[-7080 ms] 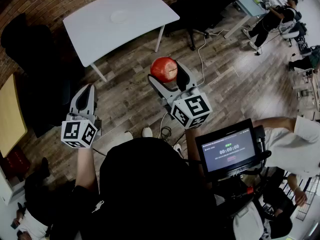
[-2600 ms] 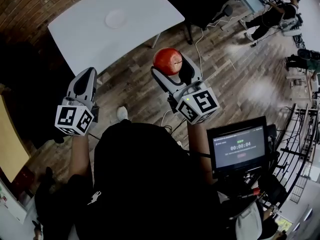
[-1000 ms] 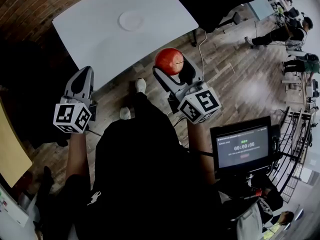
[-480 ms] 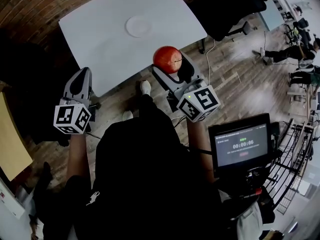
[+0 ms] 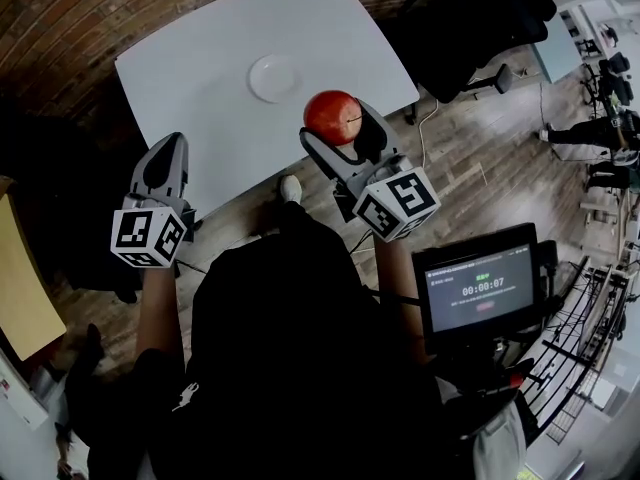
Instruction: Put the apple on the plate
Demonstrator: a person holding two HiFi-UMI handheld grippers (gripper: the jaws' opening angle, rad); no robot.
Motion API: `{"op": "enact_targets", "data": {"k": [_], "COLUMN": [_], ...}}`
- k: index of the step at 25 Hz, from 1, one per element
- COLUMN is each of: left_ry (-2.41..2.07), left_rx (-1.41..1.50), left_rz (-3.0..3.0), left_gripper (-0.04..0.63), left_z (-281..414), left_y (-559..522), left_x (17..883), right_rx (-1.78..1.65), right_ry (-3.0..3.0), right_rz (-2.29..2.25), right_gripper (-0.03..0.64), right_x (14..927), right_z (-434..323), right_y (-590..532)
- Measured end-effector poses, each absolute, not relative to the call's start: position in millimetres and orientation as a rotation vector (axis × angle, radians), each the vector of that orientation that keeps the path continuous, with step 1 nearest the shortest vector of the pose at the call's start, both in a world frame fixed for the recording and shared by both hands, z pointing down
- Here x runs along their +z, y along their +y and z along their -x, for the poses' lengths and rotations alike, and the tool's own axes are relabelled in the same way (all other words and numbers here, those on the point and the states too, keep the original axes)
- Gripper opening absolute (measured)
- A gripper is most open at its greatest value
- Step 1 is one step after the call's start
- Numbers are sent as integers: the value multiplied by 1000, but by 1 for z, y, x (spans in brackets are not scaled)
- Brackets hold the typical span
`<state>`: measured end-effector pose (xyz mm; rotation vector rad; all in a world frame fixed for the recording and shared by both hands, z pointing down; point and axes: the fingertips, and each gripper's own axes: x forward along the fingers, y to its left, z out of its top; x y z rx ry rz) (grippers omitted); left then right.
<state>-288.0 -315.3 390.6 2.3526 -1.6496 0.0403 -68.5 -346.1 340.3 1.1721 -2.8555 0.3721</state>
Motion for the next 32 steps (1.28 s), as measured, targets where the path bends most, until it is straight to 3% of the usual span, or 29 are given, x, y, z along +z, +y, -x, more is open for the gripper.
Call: {"op": "enact_targets", "data": {"k": [14, 32], "left_ry": [-1599, -1615], "left_rx": [109, 241], "left_rz": [-2350, -2254], "left_gripper": [6, 6], "left_z": [238, 219], "left_y": [-438, -394], "left_x": [421, 427], "right_rx": [441, 202], "right_ry": [-2837, -2717], "right_rz": [-1083, -818], "right_gripper": [396, 396], "right_x": [374, 420], "right_z": [43, 77], "right_y": [-472, -464]}}
